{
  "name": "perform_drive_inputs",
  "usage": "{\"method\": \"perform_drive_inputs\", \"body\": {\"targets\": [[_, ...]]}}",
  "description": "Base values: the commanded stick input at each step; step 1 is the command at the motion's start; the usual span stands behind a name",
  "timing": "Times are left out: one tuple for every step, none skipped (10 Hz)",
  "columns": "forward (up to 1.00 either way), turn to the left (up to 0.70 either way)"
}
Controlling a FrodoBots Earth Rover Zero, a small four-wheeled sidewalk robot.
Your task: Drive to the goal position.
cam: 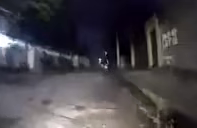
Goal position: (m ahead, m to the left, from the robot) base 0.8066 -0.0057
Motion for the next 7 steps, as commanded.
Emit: {"method": "perform_drive_inputs", "body": {"targets": [[0.70,-0.35],[0.70,-0.35],[0.70,-0.35],[0.70,-0.35],[0.70,-0.35],[0.70,-0.31],[0.70,-0.23]]}}
